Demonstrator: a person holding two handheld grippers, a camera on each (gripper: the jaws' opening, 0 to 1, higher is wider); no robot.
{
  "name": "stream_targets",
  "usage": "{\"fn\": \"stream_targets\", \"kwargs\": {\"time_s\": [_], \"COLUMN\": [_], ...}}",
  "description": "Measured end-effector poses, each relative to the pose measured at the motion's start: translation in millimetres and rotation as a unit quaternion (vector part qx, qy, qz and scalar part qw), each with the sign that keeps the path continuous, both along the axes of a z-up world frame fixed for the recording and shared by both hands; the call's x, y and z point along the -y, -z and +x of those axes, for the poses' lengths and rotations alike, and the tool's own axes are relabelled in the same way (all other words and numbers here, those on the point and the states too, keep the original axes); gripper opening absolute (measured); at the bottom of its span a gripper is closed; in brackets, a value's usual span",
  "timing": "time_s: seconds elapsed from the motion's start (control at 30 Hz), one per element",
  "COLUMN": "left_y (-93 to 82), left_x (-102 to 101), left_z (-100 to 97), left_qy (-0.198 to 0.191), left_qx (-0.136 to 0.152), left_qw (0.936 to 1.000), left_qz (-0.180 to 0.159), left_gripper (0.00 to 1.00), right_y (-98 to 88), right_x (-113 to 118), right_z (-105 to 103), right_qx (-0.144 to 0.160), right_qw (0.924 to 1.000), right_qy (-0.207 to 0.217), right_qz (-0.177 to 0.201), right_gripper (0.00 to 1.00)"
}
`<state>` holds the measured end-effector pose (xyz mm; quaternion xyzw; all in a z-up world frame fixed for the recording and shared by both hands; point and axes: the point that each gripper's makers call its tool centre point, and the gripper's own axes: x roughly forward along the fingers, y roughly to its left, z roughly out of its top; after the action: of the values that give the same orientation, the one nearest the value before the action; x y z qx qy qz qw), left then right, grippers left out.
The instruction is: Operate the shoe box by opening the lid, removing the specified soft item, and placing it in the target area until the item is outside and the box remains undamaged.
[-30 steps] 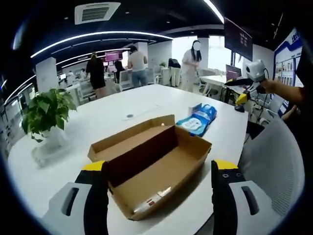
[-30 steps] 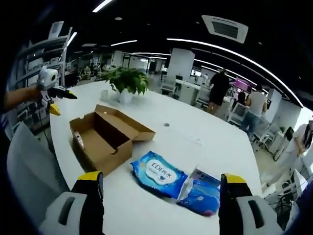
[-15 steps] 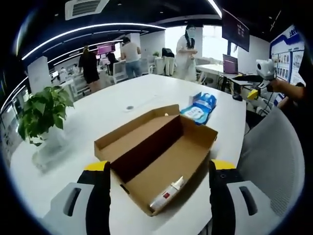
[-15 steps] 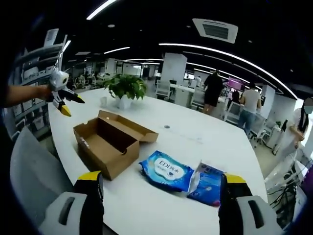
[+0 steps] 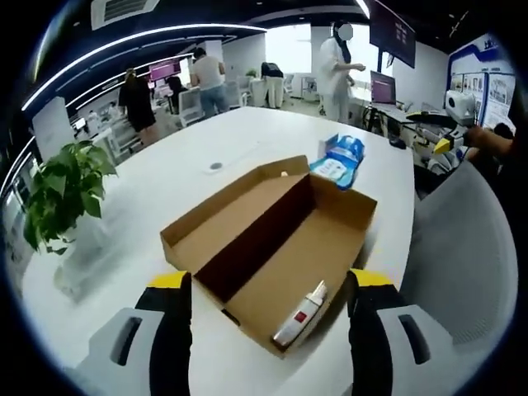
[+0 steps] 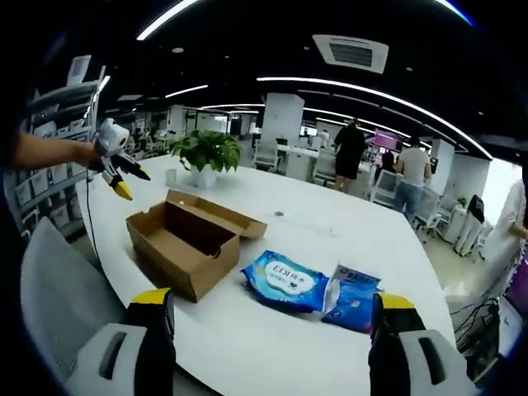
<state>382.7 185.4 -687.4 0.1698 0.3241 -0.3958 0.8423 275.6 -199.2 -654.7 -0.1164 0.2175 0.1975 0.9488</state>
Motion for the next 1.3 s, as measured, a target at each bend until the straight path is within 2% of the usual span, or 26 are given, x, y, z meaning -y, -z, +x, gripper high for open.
{"fn": "stream_targets", "kwargs": {"time_s": [0.27,0.47,0.57,0.73,1.0,1.1,1.2,1.3], "left_y": [22.5,45.6,59.9,74.1,81.9,86.0,88.0,90.6], "left_x": [1,4,5,8,19,19,17,15], "left_z": [2.7,0.4,-3.8,-4.1,0.2,-0.6,0.3,-1.0], "left_qy": [0.03,0.073,0.1,0.137,0.17,0.183,0.199,0.213], "left_qx": [-0.035,-0.071,-0.098,-0.113,-0.12,-0.132,-0.129,-0.138], "left_qw": [0.9984,0.9921,0.985,0.9743,0.9632,0.9567,0.9511,0.9448], "left_qz": [0.034,0.073,0.101,0.139,0.17,0.184,0.198,0.207], "left_gripper": [0.73,0.71,0.68,0.68,0.68,0.69,0.73,0.76], "right_y": [7.1,7.2,8.8,12.1,16.1,17.4,16.1,16.7], "right_x": [-2,-7,-8,-4,2,2,3,5], "right_z": [-14,-18,-19,-24,-30,-33,-34,-36], "right_qx": [-0.012,-0.015,-0.019,-0.027,-0.037,-0.04,-0.039,-0.042], "right_qw": [0.9998,0.9998,0.9997,0.9995,0.9991,0.9991,0.999,0.9987], "right_qy": [0.007,0.005,0.003,0.007,0.015,0.014,0.016,0.02], "right_qz": [0.012,0.016,0.014,0.017,0.013,0.012,0.015,0.018], "right_gripper": [0.99,0.99,0.99,0.99,0.99,0.99,0.99,0.99]}}
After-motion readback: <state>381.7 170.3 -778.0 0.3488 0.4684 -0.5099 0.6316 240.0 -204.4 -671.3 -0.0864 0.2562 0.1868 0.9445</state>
